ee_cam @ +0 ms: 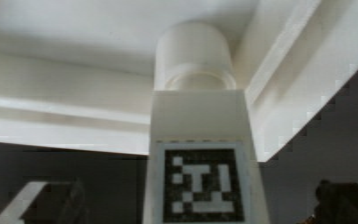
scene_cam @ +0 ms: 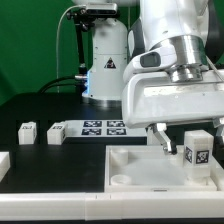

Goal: Assemble one leg

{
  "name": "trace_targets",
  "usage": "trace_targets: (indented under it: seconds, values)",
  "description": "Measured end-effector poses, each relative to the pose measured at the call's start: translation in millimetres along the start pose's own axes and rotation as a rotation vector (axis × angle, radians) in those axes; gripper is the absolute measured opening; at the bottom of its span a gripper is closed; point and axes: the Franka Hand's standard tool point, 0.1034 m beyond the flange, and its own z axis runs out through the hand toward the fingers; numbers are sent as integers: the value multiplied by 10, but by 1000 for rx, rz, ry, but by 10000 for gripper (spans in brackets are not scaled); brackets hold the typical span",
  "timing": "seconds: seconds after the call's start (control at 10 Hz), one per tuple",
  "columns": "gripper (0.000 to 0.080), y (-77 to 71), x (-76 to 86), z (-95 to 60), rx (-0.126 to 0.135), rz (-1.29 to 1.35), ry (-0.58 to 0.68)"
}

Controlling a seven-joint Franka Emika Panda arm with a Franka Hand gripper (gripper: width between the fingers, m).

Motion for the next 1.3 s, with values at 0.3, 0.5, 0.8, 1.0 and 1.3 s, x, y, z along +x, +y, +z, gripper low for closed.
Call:
trace_targets:
  seconds: [0.3, 0.5, 0.8, 1.0, 1.3]
  values:
    - [649, -5, -22, 7, 4, 2, -38]
    - [649, -26, -25, 21, 25, 9, -187]
    - [649, -67, 24, 10, 74, 10, -506]
    - [649, -55, -20, -13, 99, 14, -687]
    - [649, 46, 129, 12, 84, 39, -661]
